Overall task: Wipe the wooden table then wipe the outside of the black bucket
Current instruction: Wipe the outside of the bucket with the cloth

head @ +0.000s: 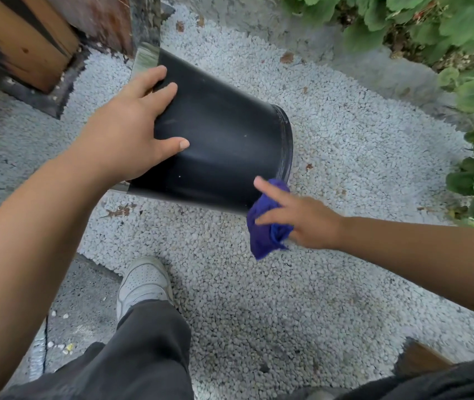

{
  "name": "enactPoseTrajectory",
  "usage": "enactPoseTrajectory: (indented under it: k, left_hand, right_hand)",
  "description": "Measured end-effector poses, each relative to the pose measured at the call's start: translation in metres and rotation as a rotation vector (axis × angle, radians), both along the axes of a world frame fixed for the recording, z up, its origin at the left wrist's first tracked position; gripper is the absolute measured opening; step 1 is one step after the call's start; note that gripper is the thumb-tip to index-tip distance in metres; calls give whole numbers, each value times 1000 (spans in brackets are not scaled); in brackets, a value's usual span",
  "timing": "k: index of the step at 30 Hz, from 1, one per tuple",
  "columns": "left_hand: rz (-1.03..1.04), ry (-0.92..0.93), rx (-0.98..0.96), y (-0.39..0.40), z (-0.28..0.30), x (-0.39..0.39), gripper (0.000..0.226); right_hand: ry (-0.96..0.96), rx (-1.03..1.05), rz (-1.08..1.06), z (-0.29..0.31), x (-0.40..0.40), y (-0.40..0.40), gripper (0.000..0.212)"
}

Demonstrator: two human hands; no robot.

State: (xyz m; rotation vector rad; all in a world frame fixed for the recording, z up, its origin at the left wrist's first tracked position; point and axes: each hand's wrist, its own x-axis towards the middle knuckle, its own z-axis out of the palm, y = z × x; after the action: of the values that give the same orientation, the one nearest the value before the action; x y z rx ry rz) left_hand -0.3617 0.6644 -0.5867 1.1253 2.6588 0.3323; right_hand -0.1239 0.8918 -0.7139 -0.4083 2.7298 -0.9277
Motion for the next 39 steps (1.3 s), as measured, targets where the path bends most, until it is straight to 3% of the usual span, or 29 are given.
enactPoseTrajectory:
  k: [4,7,9,14,18,21,25,29,32,39]
  left_hand:
    - [-12,37,-10,2,-1,4,85]
    - [-17,56,-13,0,-3,6,85]
    - [-15,57,-18,-2,-3,7,85]
    - [-21,76,-24,-5,-4,7,85]
    - [-23,67,-10,-3,-4,9,86]
    - [-37,85,-9,1,-3,12,85]
    - [-35,122,-14,7,-1,16,84]
    - [-30,117,-25,12,-1,18,84]
    - [-18,119,-25,14,-2,18,84]
    - [-16,94,13,11,-4,17,84]
  right_hand:
    - [-58,168,334,-5,10,-5,61]
    - [-37,93,308,6,8,-5,54]
    - [-13,-37,98,18,3,-2,54]
    - [14,-274,-796,52,-53,36,60]
    - [-36,-440,-1068,62,-102,73,22]
    - [-145,-479,-1093,54,-128,75,20]
    - [-179,-7,-838,38,-144,70,14]
    - [-296,155,-616,50,-144,82,41]
    - [-341,139,-548,52,-133,85,42]
    - [-206,54,-632,47,-97,70,35]
